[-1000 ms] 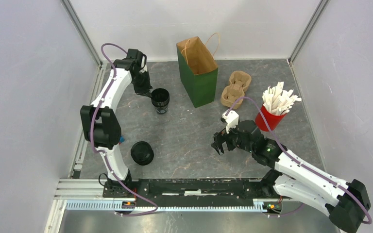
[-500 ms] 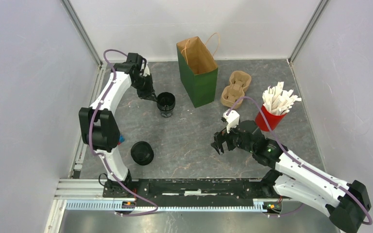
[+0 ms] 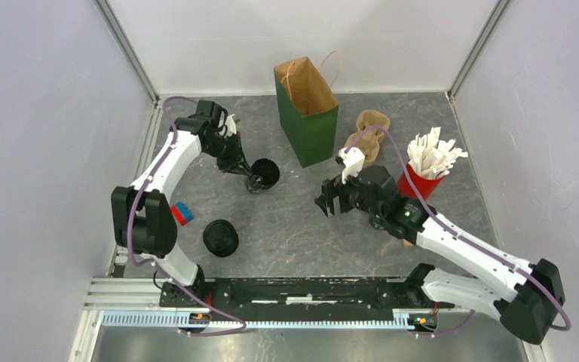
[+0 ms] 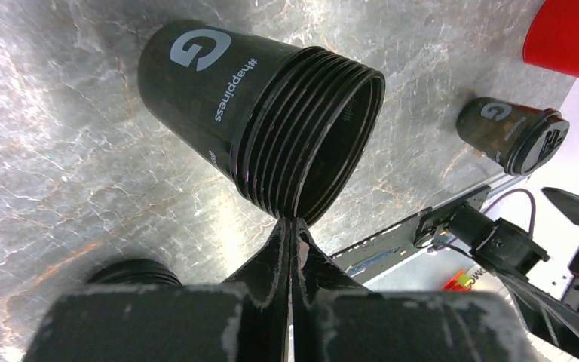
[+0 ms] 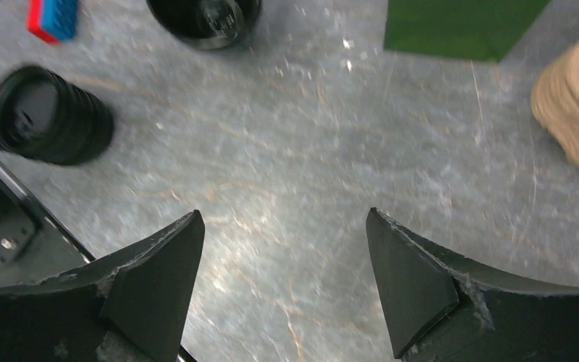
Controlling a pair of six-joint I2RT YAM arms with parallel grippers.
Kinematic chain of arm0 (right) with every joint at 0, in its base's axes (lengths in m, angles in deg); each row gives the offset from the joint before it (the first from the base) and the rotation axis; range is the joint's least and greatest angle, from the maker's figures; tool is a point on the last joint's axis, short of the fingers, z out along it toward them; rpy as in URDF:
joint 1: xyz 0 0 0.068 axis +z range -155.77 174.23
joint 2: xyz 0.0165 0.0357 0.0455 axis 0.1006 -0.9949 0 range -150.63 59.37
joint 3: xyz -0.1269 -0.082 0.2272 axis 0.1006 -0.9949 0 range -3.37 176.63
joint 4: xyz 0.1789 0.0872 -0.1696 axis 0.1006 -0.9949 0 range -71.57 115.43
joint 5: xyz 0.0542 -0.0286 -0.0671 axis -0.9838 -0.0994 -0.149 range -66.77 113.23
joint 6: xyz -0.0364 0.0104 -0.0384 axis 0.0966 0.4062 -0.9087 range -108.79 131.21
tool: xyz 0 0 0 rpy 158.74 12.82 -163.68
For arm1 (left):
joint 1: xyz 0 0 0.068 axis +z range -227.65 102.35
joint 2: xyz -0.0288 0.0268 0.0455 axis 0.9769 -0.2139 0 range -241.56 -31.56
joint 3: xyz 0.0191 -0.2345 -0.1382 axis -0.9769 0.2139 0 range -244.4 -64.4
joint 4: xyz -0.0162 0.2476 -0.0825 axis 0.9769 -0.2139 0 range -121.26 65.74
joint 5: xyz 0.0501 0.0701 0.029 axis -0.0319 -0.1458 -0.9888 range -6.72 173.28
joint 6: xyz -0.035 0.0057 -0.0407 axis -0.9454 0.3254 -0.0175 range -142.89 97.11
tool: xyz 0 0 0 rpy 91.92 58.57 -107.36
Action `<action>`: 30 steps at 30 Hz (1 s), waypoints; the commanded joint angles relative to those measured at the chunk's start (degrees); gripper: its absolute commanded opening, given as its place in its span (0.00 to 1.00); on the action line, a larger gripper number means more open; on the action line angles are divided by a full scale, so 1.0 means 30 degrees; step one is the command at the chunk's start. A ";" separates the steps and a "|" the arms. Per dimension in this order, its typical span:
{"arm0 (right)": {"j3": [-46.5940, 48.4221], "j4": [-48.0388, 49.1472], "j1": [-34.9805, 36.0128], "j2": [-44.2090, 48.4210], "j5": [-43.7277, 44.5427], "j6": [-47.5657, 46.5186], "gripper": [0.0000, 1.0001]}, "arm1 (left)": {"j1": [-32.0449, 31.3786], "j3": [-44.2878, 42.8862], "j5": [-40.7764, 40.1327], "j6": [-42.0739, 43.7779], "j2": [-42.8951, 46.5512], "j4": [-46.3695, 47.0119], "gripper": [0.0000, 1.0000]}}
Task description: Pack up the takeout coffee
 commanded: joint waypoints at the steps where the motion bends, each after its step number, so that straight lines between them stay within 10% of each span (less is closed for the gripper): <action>1: 0.2702 0.1595 0.0581 -0.1819 0.0782 0.0494 0.83 | -0.0197 0.1328 0.0579 -0.1096 0.1422 0.1294 0.02; 30: 0.8761 0.8074 0.1914 -1.4386 0.4099 0.1503 0.41 | 0.0246 0.1479 -0.0969 -0.1059 0.0838 0.2855 0.02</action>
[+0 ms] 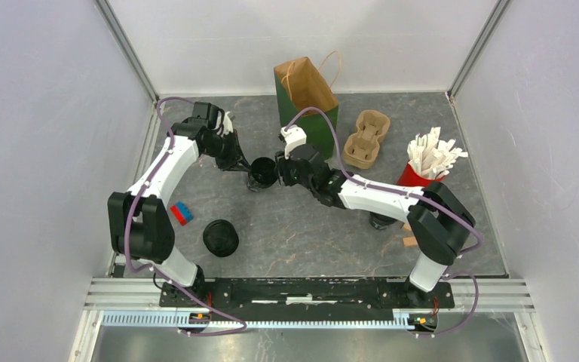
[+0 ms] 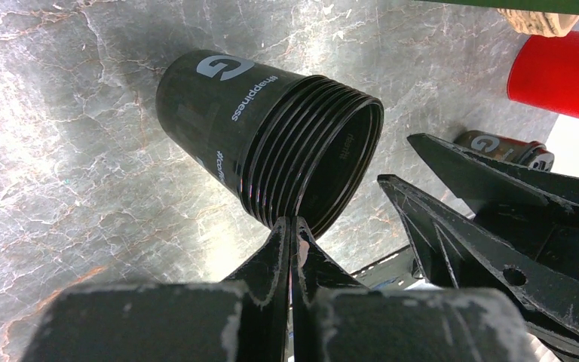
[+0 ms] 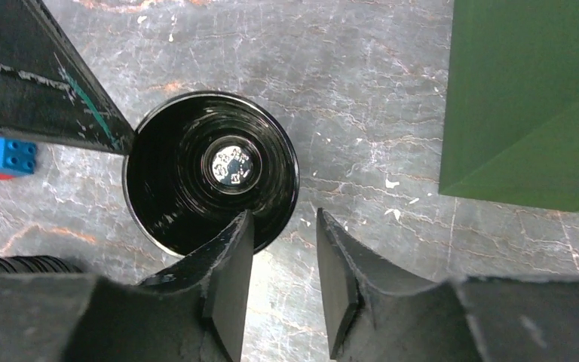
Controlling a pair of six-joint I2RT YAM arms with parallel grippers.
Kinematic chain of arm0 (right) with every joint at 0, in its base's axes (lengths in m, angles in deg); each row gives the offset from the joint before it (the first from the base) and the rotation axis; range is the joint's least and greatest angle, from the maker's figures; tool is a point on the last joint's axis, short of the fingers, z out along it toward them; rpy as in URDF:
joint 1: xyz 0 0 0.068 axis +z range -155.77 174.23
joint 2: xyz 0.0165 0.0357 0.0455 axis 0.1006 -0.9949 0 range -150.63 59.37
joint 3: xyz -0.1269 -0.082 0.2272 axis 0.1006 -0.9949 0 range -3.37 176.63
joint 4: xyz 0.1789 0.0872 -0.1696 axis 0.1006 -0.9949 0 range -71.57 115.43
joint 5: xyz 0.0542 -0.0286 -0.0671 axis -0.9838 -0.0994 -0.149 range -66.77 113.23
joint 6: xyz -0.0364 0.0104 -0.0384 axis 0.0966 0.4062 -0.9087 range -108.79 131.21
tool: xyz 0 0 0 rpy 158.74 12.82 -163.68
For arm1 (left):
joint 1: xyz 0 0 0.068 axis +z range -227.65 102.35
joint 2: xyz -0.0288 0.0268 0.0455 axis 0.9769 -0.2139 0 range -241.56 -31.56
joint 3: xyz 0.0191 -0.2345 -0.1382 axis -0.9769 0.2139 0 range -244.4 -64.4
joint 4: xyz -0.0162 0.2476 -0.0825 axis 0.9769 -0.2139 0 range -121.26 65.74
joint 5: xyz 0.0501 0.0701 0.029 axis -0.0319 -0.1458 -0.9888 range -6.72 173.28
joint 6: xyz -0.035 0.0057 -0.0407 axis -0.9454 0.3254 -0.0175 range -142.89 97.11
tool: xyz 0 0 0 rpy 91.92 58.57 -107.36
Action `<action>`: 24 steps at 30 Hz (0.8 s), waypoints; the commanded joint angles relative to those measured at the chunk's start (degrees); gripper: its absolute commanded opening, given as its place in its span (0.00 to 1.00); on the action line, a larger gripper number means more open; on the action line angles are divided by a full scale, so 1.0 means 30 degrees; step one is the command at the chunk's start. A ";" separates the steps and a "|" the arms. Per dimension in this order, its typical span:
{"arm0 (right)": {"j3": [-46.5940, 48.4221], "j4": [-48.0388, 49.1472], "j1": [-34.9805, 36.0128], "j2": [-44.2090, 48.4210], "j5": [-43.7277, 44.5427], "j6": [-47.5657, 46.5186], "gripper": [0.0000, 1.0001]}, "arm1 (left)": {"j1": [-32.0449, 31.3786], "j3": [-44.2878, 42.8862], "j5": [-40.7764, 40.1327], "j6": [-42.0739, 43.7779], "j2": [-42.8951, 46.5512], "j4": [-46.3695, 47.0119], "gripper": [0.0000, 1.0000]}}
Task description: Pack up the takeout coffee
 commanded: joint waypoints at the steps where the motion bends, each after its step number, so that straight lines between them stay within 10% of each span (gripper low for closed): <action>1: 0.1230 0.1123 0.0115 -0.0726 0.0415 0.0741 0.40 | 0.0098 -0.0191 -0.0487 -0.0043 -0.0388 0.0432 0.02; 24: 0.2755 -0.0472 0.0137 -0.2330 0.0945 0.0308 0.23 | 0.0126 0.0037 -0.0486 0.0043 -0.0474 0.0638 0.02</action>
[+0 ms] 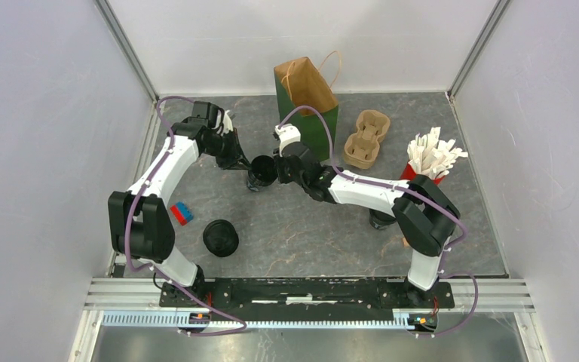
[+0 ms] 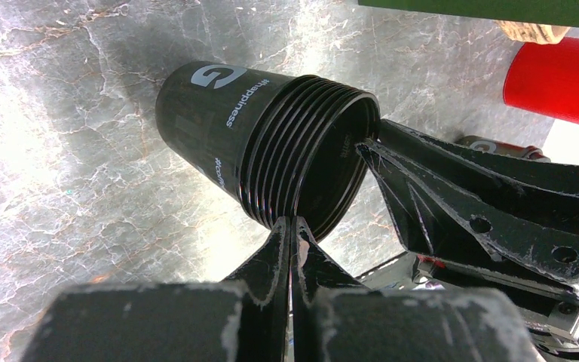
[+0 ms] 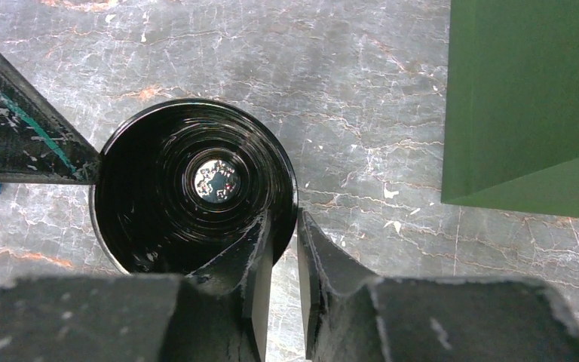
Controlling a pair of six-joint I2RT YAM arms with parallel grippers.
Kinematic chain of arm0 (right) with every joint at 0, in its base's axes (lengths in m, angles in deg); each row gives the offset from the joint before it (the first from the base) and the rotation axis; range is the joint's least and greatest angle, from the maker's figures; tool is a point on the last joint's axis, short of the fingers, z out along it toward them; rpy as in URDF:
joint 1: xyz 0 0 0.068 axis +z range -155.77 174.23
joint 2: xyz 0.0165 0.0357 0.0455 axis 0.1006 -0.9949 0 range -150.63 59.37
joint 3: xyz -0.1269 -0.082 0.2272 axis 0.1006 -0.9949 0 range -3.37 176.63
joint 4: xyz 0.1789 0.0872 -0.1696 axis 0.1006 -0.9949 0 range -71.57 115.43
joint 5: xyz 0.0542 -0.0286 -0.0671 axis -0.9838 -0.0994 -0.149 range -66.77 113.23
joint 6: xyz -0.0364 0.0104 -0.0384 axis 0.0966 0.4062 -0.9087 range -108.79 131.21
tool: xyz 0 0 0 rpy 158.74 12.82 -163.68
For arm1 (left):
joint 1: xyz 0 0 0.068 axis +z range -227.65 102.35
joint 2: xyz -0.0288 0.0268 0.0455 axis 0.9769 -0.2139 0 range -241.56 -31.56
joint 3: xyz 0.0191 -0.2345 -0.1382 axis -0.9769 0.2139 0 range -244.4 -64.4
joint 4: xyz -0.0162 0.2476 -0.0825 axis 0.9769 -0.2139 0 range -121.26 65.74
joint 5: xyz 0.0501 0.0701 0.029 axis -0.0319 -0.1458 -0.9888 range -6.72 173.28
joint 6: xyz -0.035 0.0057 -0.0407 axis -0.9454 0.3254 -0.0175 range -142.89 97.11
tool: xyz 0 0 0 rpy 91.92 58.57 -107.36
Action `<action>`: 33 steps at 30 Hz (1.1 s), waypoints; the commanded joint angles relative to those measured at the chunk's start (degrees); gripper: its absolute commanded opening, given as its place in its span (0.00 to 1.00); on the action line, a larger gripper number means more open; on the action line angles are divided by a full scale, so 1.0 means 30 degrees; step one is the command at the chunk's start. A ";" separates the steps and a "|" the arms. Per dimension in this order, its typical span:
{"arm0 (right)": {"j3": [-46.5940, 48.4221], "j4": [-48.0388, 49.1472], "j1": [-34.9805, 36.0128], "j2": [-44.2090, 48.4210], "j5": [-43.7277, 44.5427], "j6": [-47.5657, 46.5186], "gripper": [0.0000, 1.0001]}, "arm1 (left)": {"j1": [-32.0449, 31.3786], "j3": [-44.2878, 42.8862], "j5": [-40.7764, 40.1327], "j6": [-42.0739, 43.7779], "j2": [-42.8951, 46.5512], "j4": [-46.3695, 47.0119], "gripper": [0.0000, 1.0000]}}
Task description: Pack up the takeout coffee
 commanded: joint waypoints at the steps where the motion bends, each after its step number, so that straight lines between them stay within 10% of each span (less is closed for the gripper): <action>1: 0.0889 0.0029 0.0166 -0.0150 0.0329 -0.0199 0.22 | 0.0097 0.0052 -0.0537 0.0052 -0.0392 0.0171 0.02; 33: 0.3156 -0.6963 0.0745 0.2418 -0.0573 -0.1627 0.02 | 0.0067 0.1730 0.2774 -0.1396 0.2502 0.1331 0.16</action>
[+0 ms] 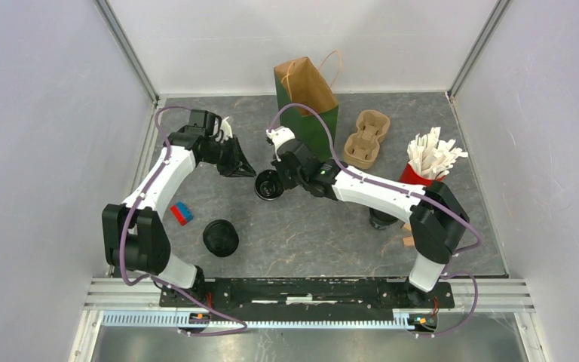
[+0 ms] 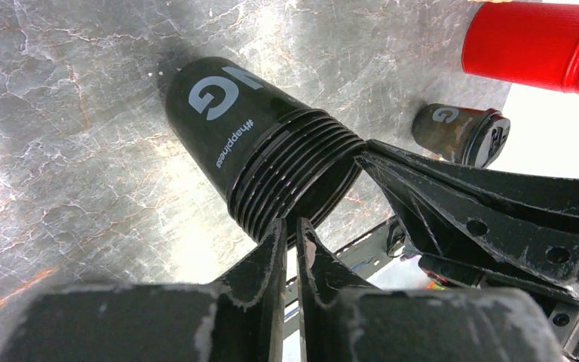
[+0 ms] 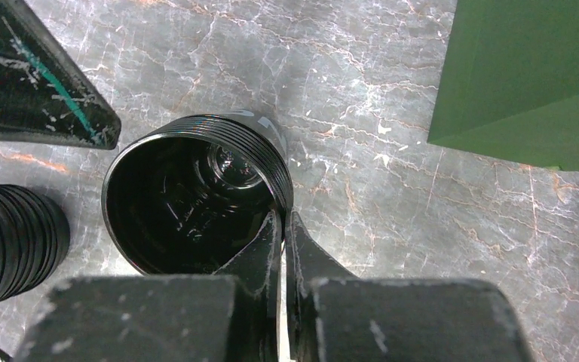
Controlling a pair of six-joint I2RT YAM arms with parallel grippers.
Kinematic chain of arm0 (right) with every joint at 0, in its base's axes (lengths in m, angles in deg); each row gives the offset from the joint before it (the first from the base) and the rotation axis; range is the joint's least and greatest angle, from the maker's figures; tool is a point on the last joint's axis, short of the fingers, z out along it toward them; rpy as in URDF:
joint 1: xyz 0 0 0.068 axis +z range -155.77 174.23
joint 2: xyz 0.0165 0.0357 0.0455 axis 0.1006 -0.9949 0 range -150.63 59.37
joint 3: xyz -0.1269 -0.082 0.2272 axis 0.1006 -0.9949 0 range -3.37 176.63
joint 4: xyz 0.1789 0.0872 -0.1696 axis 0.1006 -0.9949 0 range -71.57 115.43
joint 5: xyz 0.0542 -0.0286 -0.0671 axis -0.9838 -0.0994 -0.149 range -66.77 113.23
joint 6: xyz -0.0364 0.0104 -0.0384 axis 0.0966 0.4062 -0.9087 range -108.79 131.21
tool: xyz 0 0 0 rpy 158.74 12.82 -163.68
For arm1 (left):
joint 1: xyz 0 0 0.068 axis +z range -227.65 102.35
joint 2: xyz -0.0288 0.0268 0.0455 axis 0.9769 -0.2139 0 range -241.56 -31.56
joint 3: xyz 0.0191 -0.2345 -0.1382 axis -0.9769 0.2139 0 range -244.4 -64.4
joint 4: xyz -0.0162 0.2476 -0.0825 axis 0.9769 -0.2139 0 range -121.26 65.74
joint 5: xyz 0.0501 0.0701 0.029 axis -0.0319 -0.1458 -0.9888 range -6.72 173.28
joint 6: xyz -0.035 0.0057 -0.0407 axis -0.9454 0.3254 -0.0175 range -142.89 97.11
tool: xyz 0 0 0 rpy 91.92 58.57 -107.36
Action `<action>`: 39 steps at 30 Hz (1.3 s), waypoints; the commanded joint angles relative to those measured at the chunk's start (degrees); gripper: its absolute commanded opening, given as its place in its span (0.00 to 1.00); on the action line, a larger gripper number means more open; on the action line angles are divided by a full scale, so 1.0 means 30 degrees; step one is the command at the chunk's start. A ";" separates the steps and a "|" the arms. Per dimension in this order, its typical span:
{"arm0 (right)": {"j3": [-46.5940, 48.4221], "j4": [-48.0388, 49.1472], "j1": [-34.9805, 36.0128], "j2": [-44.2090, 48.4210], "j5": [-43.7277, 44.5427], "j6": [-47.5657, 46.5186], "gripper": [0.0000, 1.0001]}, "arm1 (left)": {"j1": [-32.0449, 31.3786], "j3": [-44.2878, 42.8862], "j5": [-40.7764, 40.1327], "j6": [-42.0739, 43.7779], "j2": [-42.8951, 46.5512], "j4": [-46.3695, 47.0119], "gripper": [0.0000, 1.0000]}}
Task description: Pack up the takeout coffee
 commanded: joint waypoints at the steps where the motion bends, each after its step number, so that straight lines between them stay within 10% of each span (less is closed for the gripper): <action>1: 0.1086 -0.0198 0.0096 0.1188 -0.0189 -0.0303 0.02 | 0.0002 -0.0382 0.0595 -0.0769 0.0632 0.0608 0.18; 19: 0.6089 -0.5229 0.0098 -0.2144 -0.1089 -0.0654 0.04 | 0.0016 -0.0203 0.1475 0.0858 -0.0145 0.0507 0.45; 27: 0.5997 -0.4414 0.0089 -0.2094 -0.1048 -0.0822 0.14 | 0.0016 -0.0208 0.0821 0.0977 -0.0310 0.0497 0.41; 39: 0.5494 -0.3467 0.0109 -0.1989 -0.0563 -0.1795 0.03 | 0.0016 -0.0304 -0.1157 0.1311 -0.0483 -0.0111 0.40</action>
